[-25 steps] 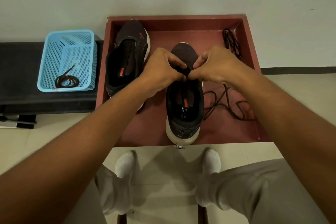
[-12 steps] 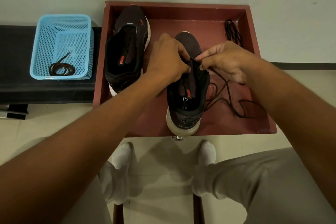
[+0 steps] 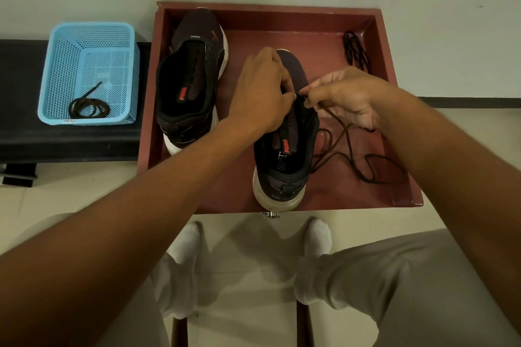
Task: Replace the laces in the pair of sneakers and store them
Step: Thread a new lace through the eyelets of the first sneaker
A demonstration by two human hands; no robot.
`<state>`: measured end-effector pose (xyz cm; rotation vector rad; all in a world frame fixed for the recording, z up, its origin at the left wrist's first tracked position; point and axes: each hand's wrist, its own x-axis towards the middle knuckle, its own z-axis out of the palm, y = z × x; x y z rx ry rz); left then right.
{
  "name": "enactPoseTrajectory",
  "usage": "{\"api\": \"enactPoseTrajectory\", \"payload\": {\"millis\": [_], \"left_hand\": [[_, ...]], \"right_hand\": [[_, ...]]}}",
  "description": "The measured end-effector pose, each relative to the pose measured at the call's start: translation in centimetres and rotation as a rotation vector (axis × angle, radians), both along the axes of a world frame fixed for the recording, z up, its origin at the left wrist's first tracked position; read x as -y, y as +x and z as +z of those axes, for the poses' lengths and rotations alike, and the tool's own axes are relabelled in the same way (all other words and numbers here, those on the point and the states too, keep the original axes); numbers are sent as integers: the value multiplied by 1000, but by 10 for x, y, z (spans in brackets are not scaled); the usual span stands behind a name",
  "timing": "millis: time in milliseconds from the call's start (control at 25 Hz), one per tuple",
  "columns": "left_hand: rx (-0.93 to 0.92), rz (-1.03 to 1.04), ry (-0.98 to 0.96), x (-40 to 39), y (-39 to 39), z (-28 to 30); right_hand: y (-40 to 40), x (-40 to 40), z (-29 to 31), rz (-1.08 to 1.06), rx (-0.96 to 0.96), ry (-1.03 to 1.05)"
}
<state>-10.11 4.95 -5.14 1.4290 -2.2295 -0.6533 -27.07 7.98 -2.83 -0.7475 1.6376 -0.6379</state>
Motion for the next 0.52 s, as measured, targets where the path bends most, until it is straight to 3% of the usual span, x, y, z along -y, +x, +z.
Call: {"api": "enactPoseTrajectory", "payload": {"millis": [320, 520], "left_hand": [[-115, 21, 82, 9, 11, 10], [-279, 100, 234, 18, 30, 18]], "right_hand": [[8, -2, 5, -14, -106, 35], [18, -9, 18, 89, -532, -92]]}}
